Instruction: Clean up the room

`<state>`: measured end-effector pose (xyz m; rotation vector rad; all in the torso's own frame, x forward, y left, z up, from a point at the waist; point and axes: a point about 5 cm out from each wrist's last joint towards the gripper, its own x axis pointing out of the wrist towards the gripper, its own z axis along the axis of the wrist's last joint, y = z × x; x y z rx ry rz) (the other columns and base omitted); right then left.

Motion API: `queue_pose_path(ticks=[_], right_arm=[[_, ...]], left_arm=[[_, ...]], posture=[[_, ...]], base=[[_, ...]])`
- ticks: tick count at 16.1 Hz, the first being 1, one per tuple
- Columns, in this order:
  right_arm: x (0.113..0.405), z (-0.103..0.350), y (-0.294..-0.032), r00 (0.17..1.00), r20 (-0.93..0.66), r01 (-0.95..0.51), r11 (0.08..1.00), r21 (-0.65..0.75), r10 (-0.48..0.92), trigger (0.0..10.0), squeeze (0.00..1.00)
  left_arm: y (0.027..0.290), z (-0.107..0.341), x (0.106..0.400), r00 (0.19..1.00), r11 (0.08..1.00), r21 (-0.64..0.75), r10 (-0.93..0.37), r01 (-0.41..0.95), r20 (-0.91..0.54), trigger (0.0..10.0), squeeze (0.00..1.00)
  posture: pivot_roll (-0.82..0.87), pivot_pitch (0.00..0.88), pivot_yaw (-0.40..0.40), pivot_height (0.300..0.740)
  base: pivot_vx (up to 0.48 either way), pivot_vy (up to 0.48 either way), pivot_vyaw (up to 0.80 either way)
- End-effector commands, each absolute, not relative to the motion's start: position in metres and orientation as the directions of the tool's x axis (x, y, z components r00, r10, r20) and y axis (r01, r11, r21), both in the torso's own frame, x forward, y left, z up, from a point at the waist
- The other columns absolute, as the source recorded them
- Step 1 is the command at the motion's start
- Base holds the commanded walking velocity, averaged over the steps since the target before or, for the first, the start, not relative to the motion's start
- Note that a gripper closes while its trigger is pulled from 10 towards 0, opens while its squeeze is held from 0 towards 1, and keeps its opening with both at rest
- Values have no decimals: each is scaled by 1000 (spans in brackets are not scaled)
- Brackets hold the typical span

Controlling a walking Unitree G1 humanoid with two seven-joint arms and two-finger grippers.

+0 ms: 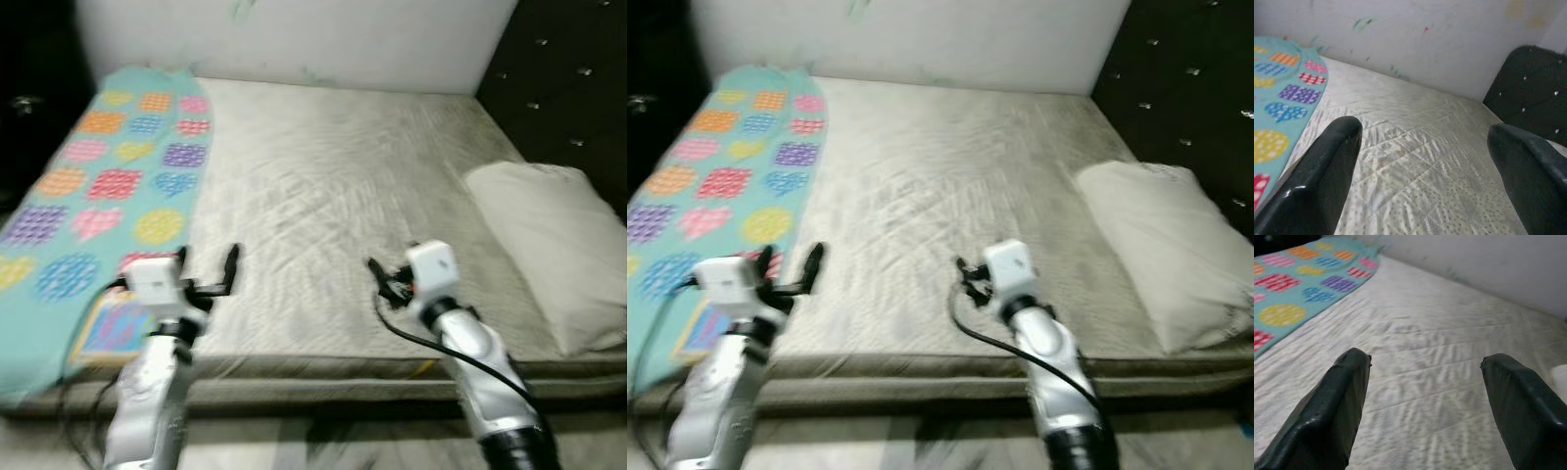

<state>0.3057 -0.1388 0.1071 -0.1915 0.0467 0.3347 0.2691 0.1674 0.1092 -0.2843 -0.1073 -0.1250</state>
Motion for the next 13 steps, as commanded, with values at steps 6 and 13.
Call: queue_pose_path(ticks=[6, 13], right_arm=[[305, 107, -152, 955, -79, -294, 936, -195, 284, 10000, 0], [305, 106, -152, 956, -78, -293, 937, -192, 283, 10000, 0]], left_arm=[[157, 109, 273, 988, 951, -276, -112, 137, 103, 10000, 0], [158, 107, 274, 990, 951, -281, -109, 130, 88, 10000, 0]], posture=[[-115, 0, -64, 740], [-115, 0, -60, 740]], base=[[243, 0, 0], [0, 343, 0]])
